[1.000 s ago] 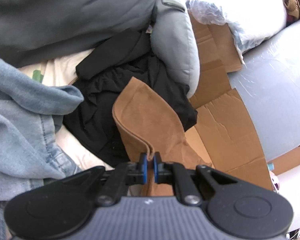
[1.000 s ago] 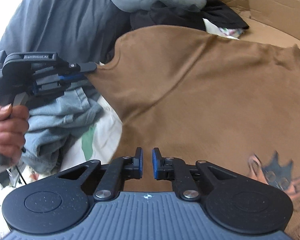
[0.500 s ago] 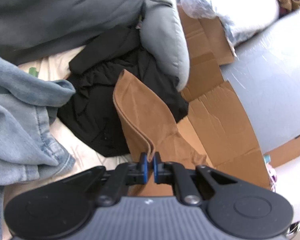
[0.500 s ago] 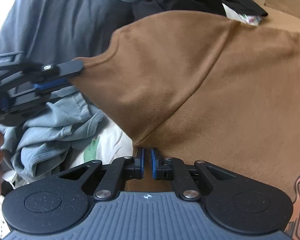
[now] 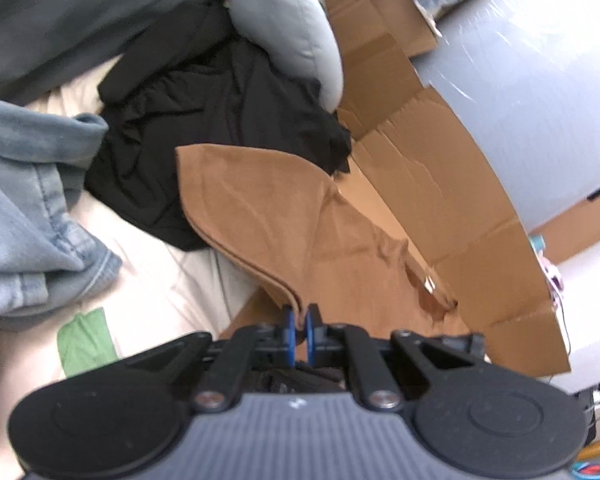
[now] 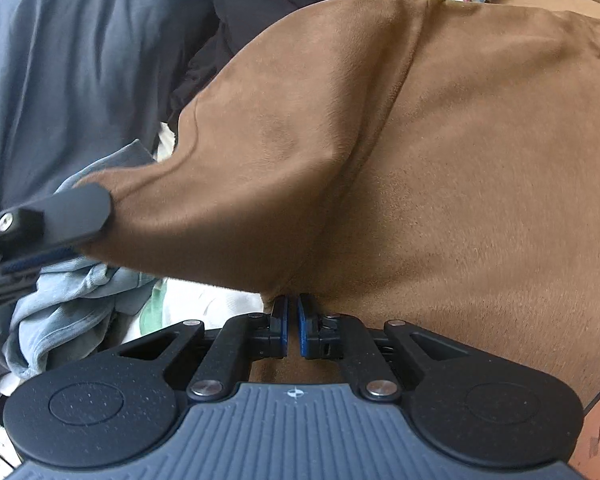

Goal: Fold clothes
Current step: 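Lift the held sleeve with the left tool and fold it over the shirt body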

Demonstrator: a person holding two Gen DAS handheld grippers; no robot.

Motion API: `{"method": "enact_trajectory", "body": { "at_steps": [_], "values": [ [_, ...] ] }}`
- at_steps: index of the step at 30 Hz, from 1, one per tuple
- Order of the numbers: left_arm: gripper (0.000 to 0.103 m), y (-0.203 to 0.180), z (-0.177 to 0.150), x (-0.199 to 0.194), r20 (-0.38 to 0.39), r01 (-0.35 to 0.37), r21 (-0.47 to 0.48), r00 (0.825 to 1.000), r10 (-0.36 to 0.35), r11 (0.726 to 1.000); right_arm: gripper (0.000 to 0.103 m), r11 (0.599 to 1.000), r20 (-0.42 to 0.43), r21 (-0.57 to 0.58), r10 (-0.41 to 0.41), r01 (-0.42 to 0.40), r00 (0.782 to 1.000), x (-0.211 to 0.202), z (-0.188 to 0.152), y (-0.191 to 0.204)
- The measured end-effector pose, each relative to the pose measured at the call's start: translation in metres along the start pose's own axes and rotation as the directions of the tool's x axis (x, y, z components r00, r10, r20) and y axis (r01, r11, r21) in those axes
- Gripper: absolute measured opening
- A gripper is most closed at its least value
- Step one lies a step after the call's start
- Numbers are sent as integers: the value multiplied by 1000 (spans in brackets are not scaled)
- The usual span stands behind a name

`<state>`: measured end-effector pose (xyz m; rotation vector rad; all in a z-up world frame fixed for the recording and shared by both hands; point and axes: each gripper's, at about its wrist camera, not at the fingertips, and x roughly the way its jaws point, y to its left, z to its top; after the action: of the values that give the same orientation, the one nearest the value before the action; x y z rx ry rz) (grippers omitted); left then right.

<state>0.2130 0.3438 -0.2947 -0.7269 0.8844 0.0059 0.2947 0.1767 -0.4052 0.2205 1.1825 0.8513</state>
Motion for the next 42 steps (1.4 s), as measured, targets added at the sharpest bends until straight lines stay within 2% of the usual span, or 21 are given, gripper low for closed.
{"method": "enact_trajectory", "body": {
  "at_steps": [9, 14, 15, 16, 18, 20, 24, 28, 33, 37, 42],
  "values": [
    [5, -2, -9, 8, -27, -5, 2, 1000, 5, 1000, 9, 999, 30, 20, 32, -33, 999, 5, -6, -9],
    [5, -6, -8, 12, -35, -8, 45, 999, 10, 999, 12, 999, 31, 9, 43, -43, 999, -6, -7, -11],
    [5, -7, -8, 12, -34, -8, 52, 999, 10, 999, 20, 999, 27, 1, 42, -42, 999, -10, -7, -10],
    [5, -8, -7, 13, -33, -8, 58, 999, 10, 998, 33, 999, 26, -10, 43, -43, 999, -14, -7, -10],
    [5, -10, -8, 13, -34, -8, 67, 999, 11, 998, 44, 998, 36, -36, 56, -54, 998, -25, -10, -9],
    [5, -13, -10, 15, -36, -10, 84, 999, 13, 996, 45, 998, 40, -52, 43, -40, 998, -37, -16, -11],
    [5, -27, -20, 24, -53, -36, 186, 997, 47, 982, 46, 990, -10, -137, 21, -22, 1000, -62, -17, -21],
    [5, -41, -40, 41, -81, -81, 325, 990, 113, 942, 46, 988, -40, -152, -44, 38, 998, -88, -10, -39],
    [6, -58, -67, 58, -89, -126, 500, 977, 195, 857, 46, 957, -97, -259, -157, 127, 983, -134, 2, -53],
    [6, -72, -81, 65, -82, -139, 576, 971, 226, 805, 46, 950, -70, -254, -203, 180, 977, -176, 23, -60],
    [11, -80, -92, 74, -96, -170, 639, 950, 297, 750, 51, 954, -39, -209, -226, 213, 973, -222, 34, -61]
  ]
}}
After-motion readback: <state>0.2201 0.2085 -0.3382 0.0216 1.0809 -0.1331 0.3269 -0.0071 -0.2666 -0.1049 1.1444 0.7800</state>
